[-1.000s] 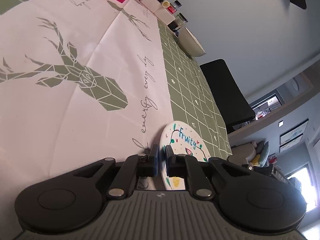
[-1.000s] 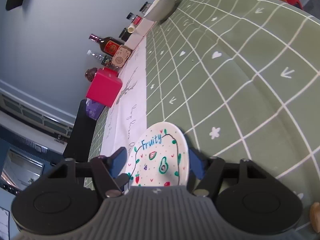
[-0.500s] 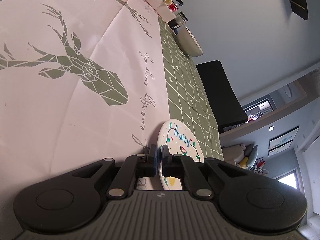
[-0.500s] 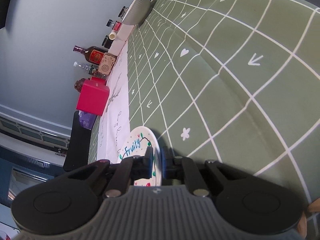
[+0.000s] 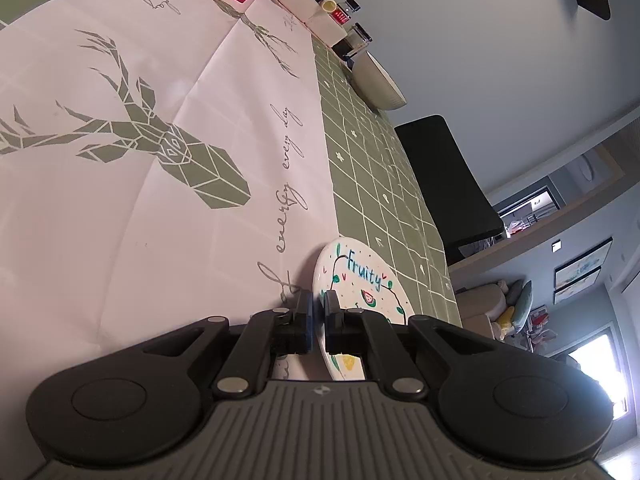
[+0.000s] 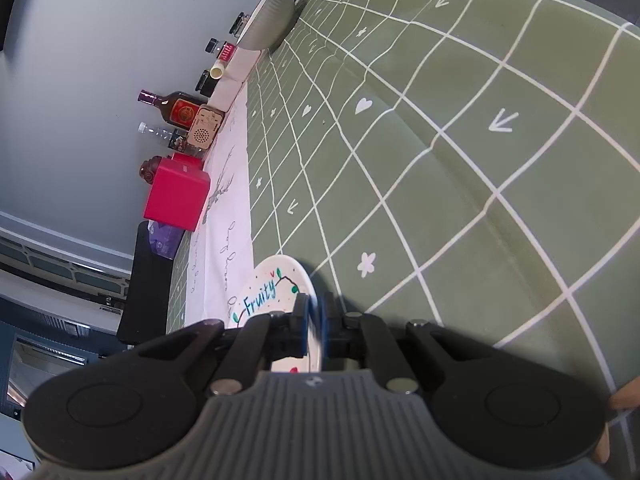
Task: Organize plates and bowls
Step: 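Lift the 'Fruity' plate with both grippers and carry it toward the bowl stack, then lower the 'Fruity' plate onto the table beside the bowls and open both grippers, then move both grippers to the rim of the stacked bowls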
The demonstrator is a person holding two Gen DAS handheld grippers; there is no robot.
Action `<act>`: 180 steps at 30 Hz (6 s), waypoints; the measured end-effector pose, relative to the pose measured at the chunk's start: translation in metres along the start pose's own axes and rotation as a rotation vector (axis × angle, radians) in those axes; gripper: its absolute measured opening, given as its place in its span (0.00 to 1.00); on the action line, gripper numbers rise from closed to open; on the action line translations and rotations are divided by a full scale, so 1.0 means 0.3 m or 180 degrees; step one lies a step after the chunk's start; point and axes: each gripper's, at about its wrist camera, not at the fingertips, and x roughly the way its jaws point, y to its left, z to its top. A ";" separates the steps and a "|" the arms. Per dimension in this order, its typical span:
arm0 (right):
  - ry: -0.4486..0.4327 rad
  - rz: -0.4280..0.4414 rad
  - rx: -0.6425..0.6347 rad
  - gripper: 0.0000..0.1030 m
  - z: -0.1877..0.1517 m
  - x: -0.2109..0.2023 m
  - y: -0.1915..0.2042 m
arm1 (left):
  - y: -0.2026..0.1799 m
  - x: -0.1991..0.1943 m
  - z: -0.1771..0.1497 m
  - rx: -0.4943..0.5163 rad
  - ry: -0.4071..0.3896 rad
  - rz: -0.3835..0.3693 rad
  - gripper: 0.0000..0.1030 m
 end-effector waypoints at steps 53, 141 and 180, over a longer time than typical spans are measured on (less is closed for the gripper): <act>-0.0317 0.0184 0.0650 0.01 -0.648 -0.748 -0.001 | -0.313 -0.352 -0.306 0.1053 0.1308 -0.0336 0.08; 0.0003 -0.1736 -0.0653 0.85 -1.070 -0.863 0.196 | -0.473 -0.773 -0.531 0.2260 0.0771 0.1228 0.22; 0.0164 -0.0270 -0.1310 0.97 -1.191 -0.784 0.286 | -0.440 -1.067 -0.821 0.2220 -0.0262 0.0960 0.61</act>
